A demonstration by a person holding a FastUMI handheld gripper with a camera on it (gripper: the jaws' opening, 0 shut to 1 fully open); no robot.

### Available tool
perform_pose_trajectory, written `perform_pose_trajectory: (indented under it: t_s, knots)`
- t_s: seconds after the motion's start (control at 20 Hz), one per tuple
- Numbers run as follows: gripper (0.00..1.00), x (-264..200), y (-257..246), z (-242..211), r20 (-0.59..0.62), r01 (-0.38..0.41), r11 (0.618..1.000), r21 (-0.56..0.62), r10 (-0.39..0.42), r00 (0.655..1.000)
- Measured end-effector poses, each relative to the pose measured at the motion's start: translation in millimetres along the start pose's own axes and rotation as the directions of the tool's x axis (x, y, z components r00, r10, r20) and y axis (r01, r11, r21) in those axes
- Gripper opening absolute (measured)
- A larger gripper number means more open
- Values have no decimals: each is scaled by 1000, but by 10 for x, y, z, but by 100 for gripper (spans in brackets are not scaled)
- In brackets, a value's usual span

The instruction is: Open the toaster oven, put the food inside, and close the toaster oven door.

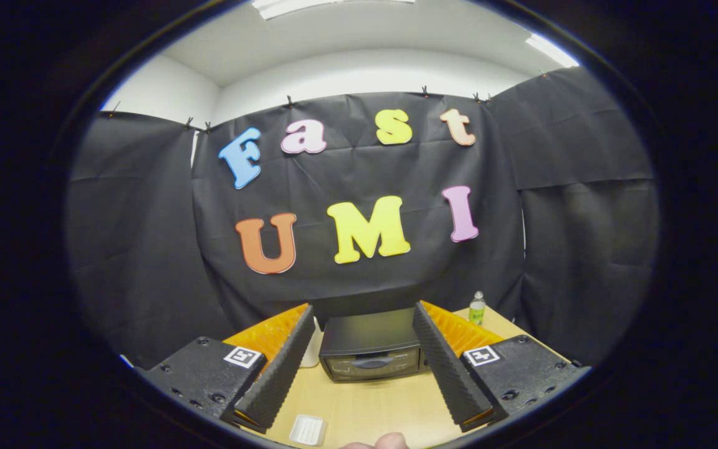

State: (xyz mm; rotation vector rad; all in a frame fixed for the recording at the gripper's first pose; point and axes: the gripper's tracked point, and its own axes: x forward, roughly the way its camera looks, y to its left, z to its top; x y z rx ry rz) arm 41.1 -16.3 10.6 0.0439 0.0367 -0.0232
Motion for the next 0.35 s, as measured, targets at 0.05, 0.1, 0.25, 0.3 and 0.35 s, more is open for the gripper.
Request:
perform_pose_trajectory:
  t_s: [0.05, 0.1, 0.25, 0.3, 0.35]
  knots:
    - [100, 14, 17, -3, 1, -1, 1000, -2, 1, 1000]
    - [100, 10, 32, 0, 1, -2, 1000, -4, 2, 1000]
    - [100, 34, 22, 18, 12, 3, 1000, -2, -3, 1000]
    - [100, 41, 24, 4, 7, 4, 1000, -4, -4, 1000]
    - [100, 56, 20, -12, 3, 3, 1000, -6, -3, 1000]
